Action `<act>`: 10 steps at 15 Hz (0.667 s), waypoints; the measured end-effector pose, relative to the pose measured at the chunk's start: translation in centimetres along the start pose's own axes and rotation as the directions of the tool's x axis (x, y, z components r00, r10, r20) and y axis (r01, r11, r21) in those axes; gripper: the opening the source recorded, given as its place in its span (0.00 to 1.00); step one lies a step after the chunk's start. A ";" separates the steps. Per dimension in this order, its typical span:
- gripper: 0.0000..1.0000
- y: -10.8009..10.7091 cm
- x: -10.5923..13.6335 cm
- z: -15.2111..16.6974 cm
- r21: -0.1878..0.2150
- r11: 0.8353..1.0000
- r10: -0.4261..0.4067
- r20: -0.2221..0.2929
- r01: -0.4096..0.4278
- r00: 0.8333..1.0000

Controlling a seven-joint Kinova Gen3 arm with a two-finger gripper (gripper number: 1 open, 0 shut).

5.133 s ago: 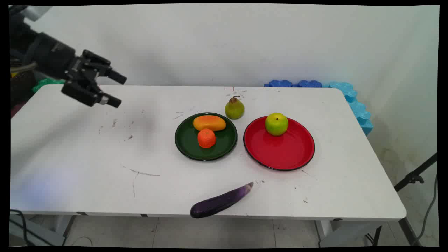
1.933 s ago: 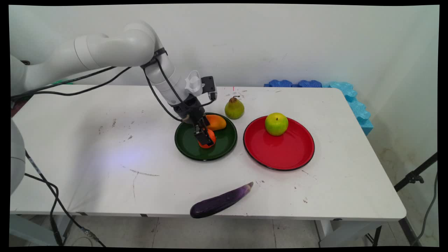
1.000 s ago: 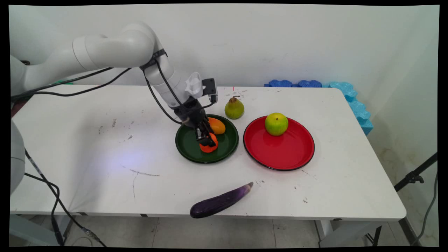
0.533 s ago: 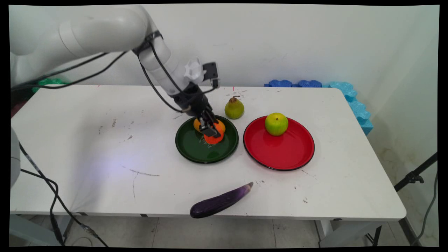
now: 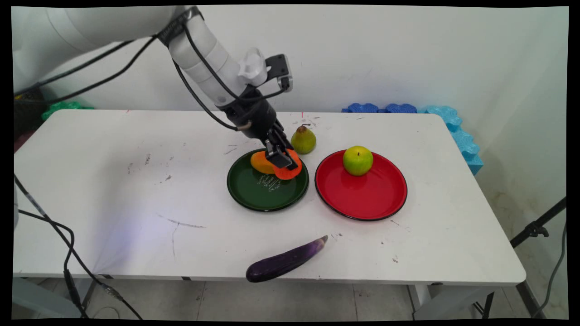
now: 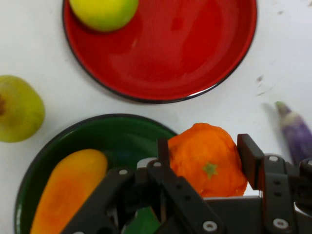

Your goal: Place the picked object on the table

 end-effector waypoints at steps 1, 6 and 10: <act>0.00 0.6 0.2 -0.3 -0.003 1.000 -0.002 -0.004 0.002 1.000; 0.00 2.7 0.5 -0.5 -0.013 1.000 -0.009 -0.010 0.009 1.000; 0.00 3.9 -0.1 1.2 -0.012 1.000 -0.012 0.000 0.012 1.000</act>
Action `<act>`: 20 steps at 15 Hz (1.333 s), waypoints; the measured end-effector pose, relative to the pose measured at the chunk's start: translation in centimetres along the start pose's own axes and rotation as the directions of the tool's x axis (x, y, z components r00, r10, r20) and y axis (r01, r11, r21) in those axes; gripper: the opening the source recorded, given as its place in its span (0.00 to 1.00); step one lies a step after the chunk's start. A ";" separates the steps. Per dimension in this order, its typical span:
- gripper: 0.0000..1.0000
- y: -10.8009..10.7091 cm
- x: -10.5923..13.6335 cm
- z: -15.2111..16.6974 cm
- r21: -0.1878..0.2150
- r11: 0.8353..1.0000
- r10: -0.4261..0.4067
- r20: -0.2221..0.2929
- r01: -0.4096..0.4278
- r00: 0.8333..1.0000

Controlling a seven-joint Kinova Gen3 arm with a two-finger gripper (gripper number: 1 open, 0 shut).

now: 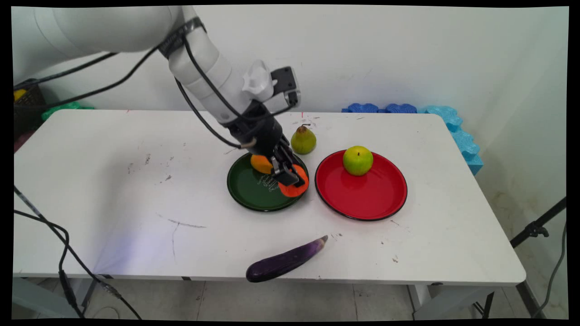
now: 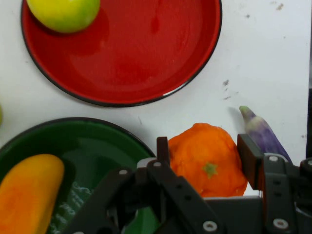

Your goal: Place the picked object on the table

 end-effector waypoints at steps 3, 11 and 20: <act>0.00 0.5 -0.7 1.8 0.001 1.000 -0.004 0.009 0.004 1.000; 0.00 1.5 -2.4 6.0 -0.008 1.000 -0.015 0.015 0.015 1.000; 0.00 1.7 -3.7 9.2 -0.004 1.000 -0.026 0.007 0.026 1.000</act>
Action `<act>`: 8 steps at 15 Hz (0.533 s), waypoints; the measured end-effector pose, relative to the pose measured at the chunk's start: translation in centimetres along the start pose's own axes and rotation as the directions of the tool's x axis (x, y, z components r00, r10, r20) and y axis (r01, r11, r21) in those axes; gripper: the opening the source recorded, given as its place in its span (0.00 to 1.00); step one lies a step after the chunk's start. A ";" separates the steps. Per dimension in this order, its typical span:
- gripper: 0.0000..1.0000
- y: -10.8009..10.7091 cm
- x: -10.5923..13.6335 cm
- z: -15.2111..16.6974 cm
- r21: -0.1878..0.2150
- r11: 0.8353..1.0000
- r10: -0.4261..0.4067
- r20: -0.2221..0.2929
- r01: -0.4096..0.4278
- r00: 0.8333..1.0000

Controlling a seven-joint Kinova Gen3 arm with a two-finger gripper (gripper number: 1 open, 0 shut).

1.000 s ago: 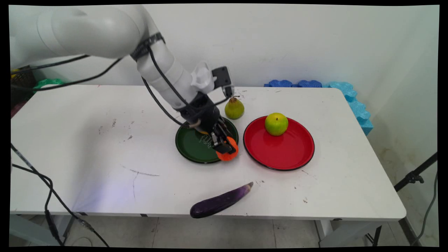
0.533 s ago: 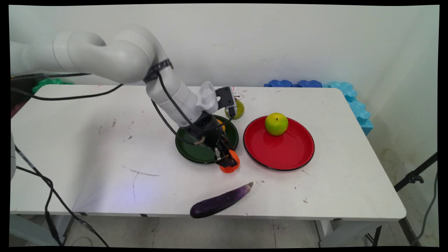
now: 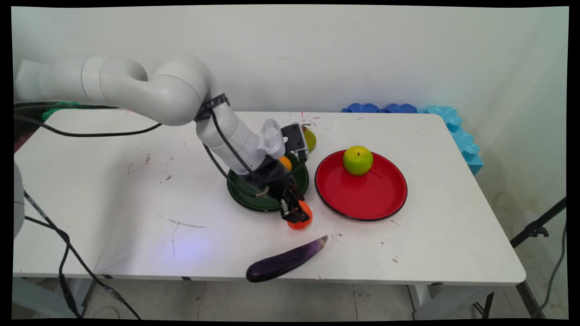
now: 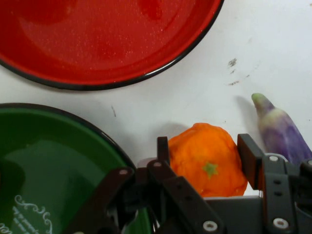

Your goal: Place the picked object on the table

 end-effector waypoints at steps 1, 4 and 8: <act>0.00 0.0 -0.1 0.2 0.000 1.000 0.000 -0.002 0.000 1.000; 0.00 0.0 -0.4 0.6 0.000 1.000 0.003 -0.005 -0.003 1.000; 1.00 -0.2 -0.6 0.8 0.005 1.000 0.007 -0.007 -0.007 1.000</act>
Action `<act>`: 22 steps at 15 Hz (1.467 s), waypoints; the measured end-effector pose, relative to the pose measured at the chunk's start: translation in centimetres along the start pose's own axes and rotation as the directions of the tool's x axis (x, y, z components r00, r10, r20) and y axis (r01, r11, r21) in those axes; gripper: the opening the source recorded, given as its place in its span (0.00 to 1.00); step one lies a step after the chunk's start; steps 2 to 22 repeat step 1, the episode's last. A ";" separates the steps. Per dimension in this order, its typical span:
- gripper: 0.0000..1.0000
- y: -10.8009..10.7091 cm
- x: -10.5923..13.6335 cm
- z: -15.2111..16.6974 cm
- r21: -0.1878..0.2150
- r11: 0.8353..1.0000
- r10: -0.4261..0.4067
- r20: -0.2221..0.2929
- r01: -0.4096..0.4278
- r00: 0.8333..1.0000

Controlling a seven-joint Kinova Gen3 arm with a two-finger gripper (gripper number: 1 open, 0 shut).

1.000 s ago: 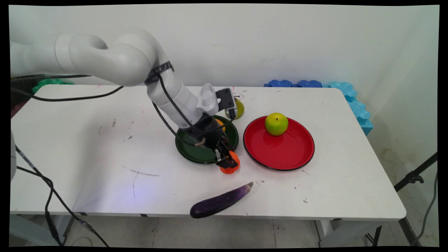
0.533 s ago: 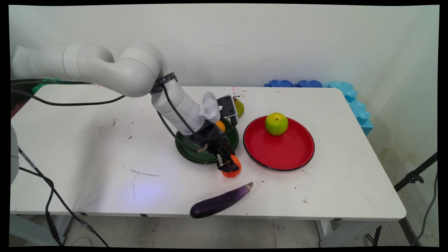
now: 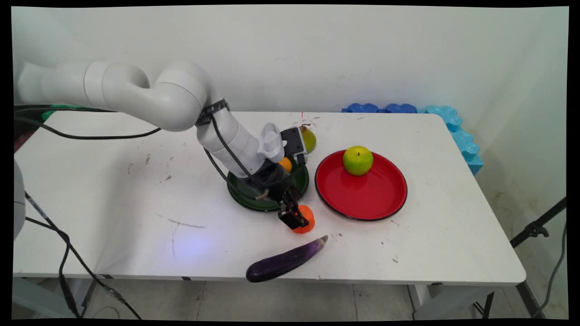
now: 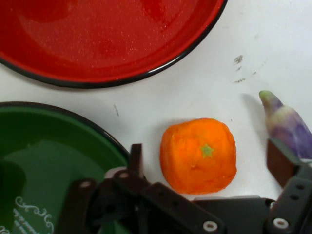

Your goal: Place the picked object on the table

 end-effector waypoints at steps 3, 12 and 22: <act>1.00 -0.1 0.0 -0.1 0.002 1.000 0.007 -0.001 -0.007 1.000; 1.00 -0.1 0.0 -0.1 0.002 1.000 0.007 -0.001 -0.007 1.000; 1.00 -0.1 0.0 -0.1 0.002 1.000 0.007 -0.001 -0.007 1.000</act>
